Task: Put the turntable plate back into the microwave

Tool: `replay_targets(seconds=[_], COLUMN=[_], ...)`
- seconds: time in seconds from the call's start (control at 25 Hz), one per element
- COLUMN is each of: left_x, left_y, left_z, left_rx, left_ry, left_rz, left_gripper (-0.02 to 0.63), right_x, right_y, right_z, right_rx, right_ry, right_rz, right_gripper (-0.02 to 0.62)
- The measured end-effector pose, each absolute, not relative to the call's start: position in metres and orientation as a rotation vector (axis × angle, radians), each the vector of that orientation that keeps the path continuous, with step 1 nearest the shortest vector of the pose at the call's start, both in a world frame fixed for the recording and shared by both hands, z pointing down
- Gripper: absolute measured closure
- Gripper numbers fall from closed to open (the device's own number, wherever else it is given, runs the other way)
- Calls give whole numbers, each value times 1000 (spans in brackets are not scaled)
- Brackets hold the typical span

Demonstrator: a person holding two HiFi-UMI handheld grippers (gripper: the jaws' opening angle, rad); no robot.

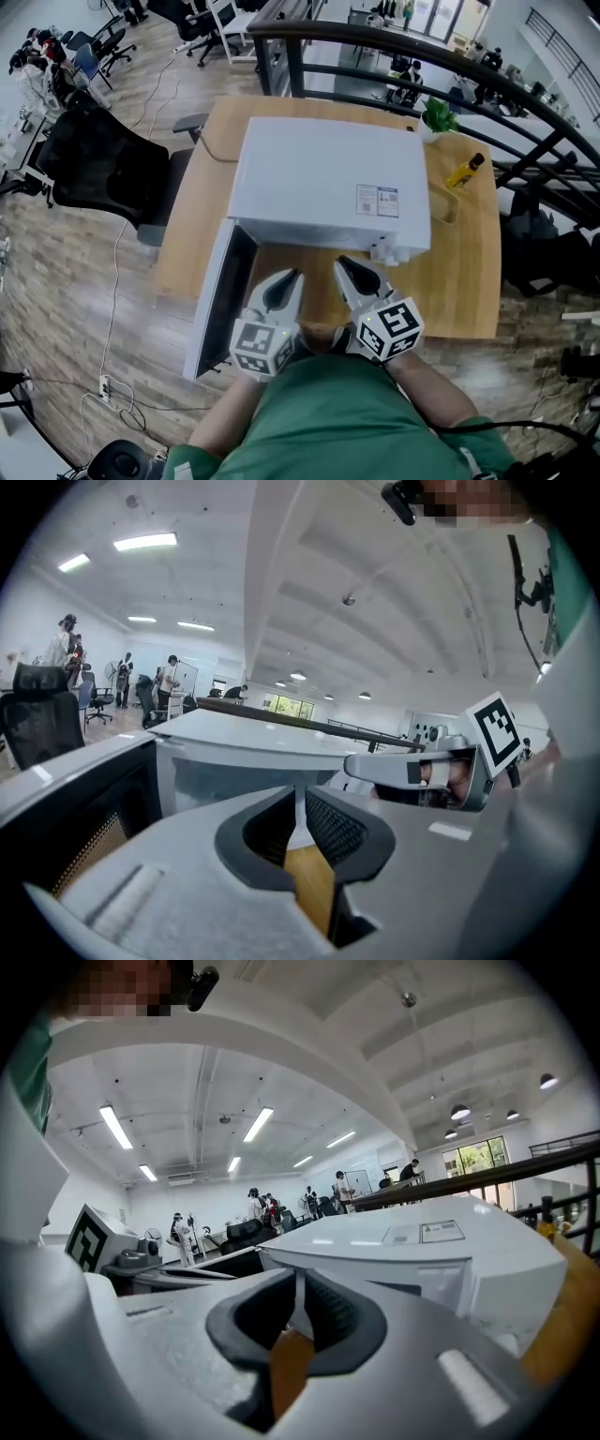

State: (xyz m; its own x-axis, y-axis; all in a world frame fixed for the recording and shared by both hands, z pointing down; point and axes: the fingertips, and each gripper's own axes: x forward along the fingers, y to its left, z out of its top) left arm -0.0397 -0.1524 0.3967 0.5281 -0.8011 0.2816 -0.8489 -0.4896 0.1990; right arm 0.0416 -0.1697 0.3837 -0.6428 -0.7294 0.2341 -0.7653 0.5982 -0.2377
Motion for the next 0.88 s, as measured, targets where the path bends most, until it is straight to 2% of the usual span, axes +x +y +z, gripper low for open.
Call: replay_targets(seconds=[0.32, 0.88], left_x=[-34, -36], left_y=[-148, -145], left_z=[366, 377], left_rx=[2496, 2474], left_ry=[-1349, -1326], left_rz=[139, 166], left_gripper=[563, 563], right_x=[43, 36], right_y=[-165, -164], right_z=[366, 365], right_rx=[1281, 1263], right_ry=[-2717, -2717], right_rz=[403, 372], right_gripper=[561, 561])
